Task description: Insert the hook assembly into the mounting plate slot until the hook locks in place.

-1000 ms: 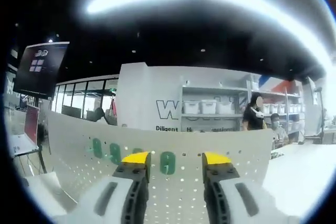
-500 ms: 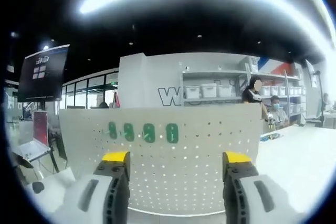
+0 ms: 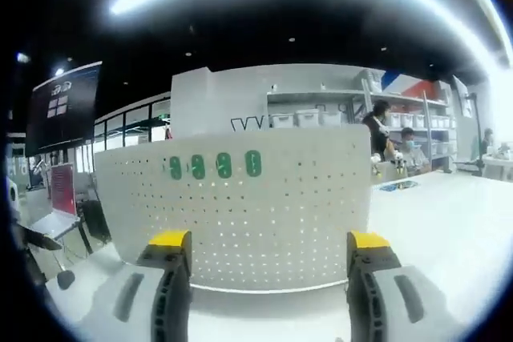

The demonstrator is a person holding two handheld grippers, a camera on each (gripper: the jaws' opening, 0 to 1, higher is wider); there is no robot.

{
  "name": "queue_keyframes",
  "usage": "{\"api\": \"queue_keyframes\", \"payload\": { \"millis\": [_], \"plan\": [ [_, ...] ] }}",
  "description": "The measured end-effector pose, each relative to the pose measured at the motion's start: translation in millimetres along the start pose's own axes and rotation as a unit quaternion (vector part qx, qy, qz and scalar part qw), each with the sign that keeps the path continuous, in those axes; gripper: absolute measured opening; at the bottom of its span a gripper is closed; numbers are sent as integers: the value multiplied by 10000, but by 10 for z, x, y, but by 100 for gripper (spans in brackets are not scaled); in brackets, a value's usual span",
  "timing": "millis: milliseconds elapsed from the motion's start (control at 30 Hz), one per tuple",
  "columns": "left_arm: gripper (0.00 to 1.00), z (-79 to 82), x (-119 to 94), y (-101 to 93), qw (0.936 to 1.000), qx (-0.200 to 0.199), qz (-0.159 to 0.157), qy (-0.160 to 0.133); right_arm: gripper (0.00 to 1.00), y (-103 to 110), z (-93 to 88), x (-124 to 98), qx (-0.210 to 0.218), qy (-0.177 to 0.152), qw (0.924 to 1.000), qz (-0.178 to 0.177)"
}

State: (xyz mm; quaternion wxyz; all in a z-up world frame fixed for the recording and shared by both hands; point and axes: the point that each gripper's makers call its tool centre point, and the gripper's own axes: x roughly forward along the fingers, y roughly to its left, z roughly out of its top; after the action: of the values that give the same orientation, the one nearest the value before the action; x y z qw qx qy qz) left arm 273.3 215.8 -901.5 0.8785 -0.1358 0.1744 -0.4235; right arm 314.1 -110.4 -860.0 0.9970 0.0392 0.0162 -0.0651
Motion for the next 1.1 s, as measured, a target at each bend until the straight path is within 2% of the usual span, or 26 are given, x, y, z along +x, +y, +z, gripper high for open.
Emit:
{"api": "queue_keyframes", "payload": {
  "millis": [300, 433, 667, 1100],
  "plan": [
    [100, -43, -8, -48, 10000, 10, -20, 60, 83, 77, -146, -181, -178, 132, 9997, 37],
    [100, -95, -20, -82, 9998, 104, -27, 185, 84, 163, -223, -247, -255, 229, 9993, 143],
    [100, -128, -87, -62, 9999, 75, 20, 152, 86, 293, -327, -371, -403, 344, 9982, 290],
    [100, -172, -245, 37, 9997, -30, 224, 67, 86, 558, -627, -639, -890, 736, 9902, 781]
  ]
}}
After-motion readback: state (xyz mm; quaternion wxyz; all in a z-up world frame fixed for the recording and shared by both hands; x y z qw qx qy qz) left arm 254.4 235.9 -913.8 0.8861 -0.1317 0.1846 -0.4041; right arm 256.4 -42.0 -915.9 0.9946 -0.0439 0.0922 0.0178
